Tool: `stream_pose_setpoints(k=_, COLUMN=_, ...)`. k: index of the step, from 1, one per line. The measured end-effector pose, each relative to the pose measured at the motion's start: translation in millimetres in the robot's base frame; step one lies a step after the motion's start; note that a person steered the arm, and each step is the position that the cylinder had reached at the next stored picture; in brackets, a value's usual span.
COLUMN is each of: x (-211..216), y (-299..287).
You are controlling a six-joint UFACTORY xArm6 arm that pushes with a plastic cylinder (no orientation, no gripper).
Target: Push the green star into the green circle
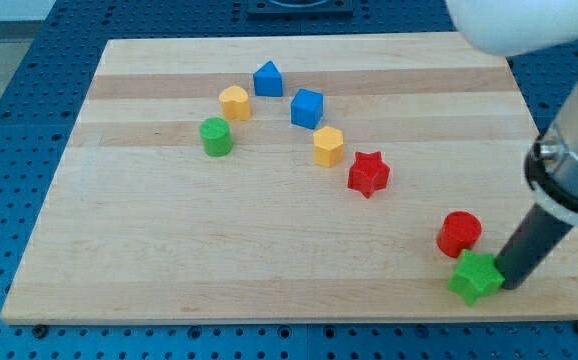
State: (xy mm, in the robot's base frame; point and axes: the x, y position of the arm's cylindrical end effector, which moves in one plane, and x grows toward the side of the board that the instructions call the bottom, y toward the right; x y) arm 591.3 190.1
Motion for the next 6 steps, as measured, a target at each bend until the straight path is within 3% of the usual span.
stream_pose_setpoints(k=3, x=4, y=-93)
stream_pose_setpoints(k=6, x=27, y=-86)
